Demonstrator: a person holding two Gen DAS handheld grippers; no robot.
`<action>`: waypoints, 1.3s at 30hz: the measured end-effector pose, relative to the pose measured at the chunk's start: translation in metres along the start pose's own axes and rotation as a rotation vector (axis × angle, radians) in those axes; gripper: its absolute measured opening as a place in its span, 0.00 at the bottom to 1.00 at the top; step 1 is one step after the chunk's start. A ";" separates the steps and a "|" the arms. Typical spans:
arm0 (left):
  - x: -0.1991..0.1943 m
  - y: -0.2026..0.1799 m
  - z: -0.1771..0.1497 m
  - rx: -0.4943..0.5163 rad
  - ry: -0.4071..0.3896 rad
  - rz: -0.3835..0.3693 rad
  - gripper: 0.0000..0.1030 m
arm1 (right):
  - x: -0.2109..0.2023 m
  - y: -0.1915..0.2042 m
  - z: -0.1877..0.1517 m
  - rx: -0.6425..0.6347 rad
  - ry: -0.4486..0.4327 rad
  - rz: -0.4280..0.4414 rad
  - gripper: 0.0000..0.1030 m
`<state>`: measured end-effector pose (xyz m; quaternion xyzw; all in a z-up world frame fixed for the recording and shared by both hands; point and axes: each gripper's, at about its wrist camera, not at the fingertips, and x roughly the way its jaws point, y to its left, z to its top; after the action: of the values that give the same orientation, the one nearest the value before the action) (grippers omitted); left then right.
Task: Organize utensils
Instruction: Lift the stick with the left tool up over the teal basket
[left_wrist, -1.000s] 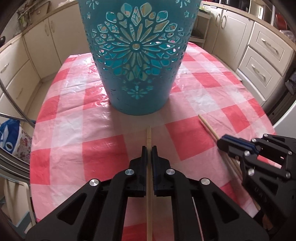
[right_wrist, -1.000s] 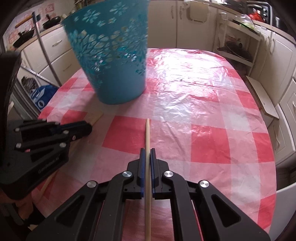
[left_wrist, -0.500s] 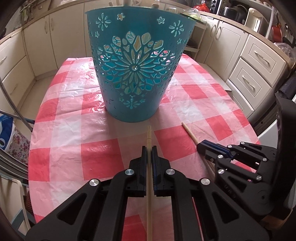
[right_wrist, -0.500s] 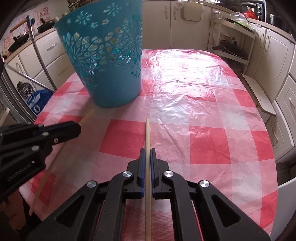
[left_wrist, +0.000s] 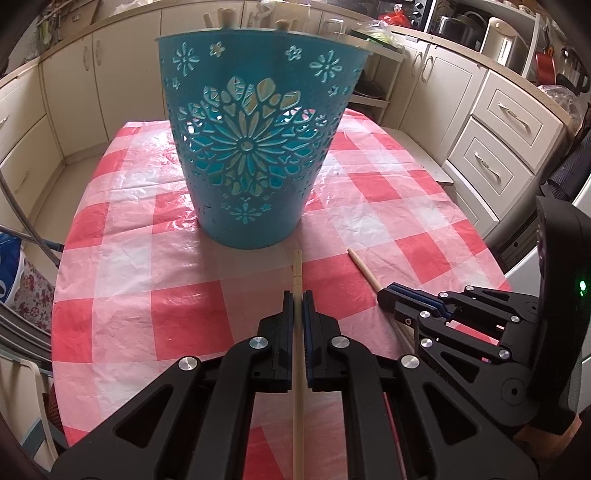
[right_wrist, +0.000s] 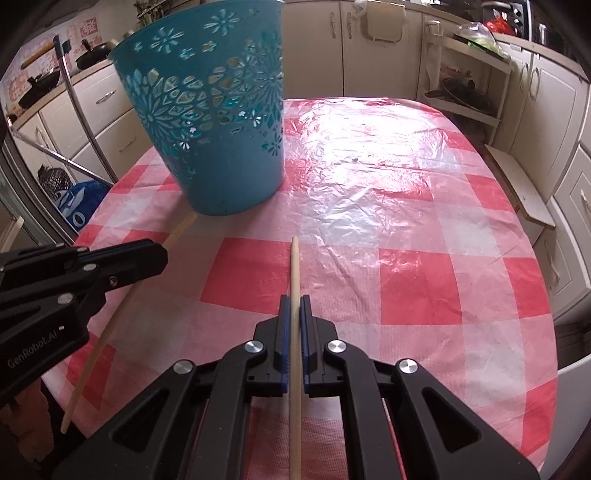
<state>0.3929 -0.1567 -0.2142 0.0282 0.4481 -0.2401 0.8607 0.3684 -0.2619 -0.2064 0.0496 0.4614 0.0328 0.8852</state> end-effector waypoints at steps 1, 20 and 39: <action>-0.001 -0.001 0.000 0.000 -0.002 -0.003 0.05 | 0.000 -0.002 0.000 0.013 0.001 0.006 0.06; -0.033 -0.006 0.010 -0.009 -0.104 -0.104 0.05 | -0.002 -0.004 0.000 0.016 -0.003 0.002 0.06; -0.072 0.007 0.033 -0.094 -0.231 -0.184 0.05 | -0.006 -0.015 -0.002 0.031 -0.003 0.040 0.06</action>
<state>0.3859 -0.1312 -0.1392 -0.0810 0.3577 -0.2983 0.8812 0.3631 -0.2773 -0.2046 0.0726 0.4596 0.0430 0.8841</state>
